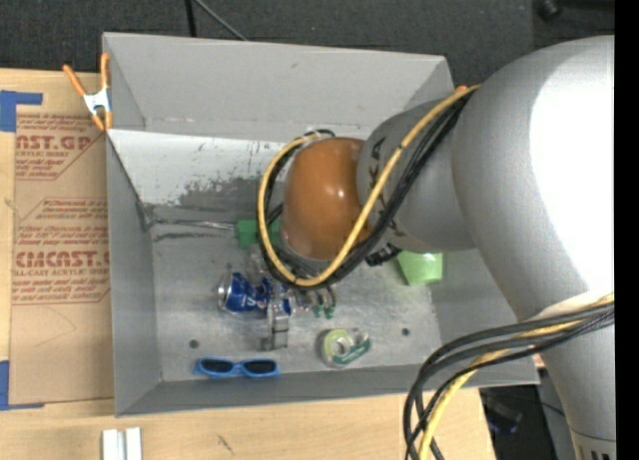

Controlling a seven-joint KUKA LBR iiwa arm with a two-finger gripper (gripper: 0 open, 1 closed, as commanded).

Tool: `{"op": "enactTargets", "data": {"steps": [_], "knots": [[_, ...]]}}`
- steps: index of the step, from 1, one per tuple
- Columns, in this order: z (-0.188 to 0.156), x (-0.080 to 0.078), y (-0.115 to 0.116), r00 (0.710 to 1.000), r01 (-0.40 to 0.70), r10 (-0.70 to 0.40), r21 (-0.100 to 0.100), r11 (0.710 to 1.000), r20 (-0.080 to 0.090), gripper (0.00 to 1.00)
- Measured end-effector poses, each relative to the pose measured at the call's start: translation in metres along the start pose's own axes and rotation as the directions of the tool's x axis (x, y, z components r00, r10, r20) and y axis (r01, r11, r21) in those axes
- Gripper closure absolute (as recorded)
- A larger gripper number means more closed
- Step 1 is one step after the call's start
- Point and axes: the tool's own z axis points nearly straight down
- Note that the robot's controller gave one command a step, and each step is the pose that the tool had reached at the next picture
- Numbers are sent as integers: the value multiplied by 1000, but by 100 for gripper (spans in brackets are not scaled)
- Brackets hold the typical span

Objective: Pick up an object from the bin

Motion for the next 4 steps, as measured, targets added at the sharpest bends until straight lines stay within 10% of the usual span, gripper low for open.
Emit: {"op": "enactTargets", "data": {"steps": [1,2,3,4], "knots": [[0,-1,1,1000,0,0,-2,1000,3,0],[-4,-3,1,1000,0,0,-3,1000,10,100],[-28,-5,2,1000,0,0,-1,1000,7,100],[-130,-7,3,1000,0,0,0,1000,10,100]]}}
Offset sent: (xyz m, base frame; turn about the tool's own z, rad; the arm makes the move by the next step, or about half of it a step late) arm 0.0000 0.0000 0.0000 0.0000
